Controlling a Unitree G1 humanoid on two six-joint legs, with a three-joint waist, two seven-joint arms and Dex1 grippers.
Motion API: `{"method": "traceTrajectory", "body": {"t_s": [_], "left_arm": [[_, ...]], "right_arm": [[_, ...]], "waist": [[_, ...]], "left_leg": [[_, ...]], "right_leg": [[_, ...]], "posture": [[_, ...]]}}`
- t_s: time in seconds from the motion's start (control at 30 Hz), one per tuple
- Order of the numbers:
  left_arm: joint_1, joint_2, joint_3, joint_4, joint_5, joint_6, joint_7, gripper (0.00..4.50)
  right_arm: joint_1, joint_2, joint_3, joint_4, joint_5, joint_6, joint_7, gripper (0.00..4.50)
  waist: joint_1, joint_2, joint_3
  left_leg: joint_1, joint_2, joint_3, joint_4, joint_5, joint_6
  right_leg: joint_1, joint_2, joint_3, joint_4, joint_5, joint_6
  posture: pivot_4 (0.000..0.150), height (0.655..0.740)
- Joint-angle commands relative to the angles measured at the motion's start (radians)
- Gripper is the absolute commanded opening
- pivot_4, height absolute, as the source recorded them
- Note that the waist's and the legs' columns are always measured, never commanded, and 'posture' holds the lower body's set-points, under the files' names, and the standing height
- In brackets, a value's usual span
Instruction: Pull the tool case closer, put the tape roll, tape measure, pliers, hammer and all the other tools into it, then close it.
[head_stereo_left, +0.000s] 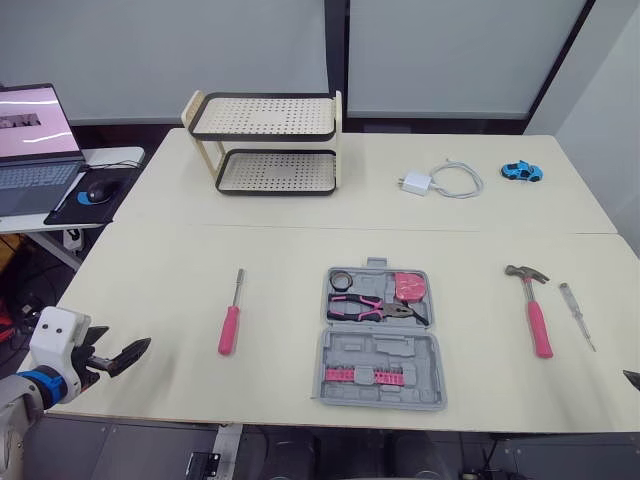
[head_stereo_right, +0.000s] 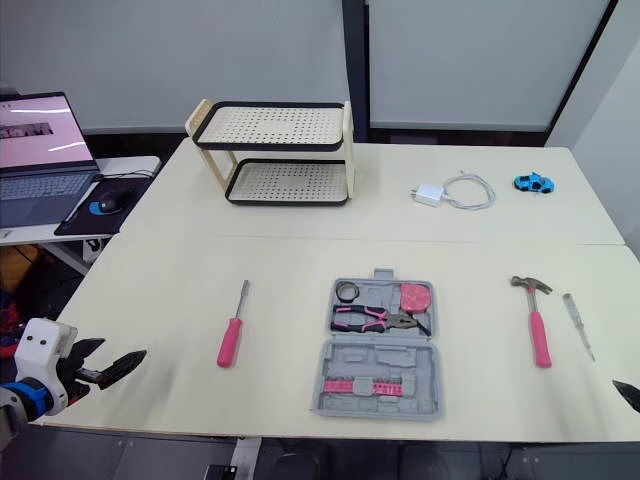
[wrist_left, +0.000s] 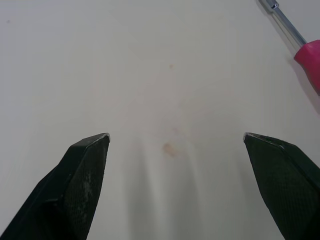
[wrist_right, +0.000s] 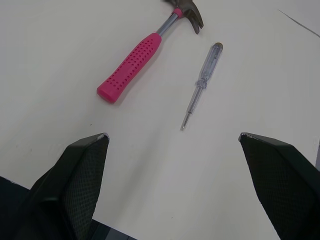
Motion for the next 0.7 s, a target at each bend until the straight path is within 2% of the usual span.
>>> {"method": "traceTrajectory", "body": {"t_s": [0.03, 0.27, 0.47, 0.7], "left_arm": [[0.007, 0.001, 0.027, -0.012, -0.019, -0.021, 0.005, 4.47], [0.023, 0.023, 0.007, -0.068, -0.026, -0.058, -0.06, 4.47], [-0.003, 0.021, 0.006, -0.147, -0.064, -0.011, -0.073, 4.47], [-0.014, 0.04, -0.065, -0.263, -0.077, -0.018, -0.146, 4.47]], "right_arm": [[0.005, -0.016, -0.012, 0.003, 0.007, -0.016, -0.001, 4.49], [0.006, 0.006, -0.015, -0.014, 0.029, -0.017, -0.007, 4.49], [0.007, 0.003, -0.011, -0.014, 0.052, -0.012, -0.005, 4.49], [-0.041, -0.032, -0.016, -0.016, 0.089, 0.032, -0.001, 4.49]], "waist": [[0.001, 0.0, 0.0], [0.004, 0.0, 0.0], [0.011, 0.0, 0.0], [0.011, 0.0, 0.0]], "left_leg": [[0.0, 0.0, 0.0, 0.0, 0.0, 0.0], [0.0, 0.0, 0.0, 0.0, 0.0, 0.0], [0.0, 0.0, 0.0, 0.0, 0.0, 0.0], [0.0, 0.0, 0.001, 0.0, 0.0, 0.0]], "right_leg": [[0.0, 0.0, 0.0, 0.0, 0.0, 0.0], [0.0, 0.0, 0.0, 0.0, 0.0, 0.0], [0.0, 0.0, 0.0, 0.0, 0.0, 0.0], [0.0, 0.0, 0.0, 0.0, 0.0, 0.0]], "posture": [[0.15, 0.74], [0.15, 0.74], [0.15, 0.74], [0.15, 0.74]]}}
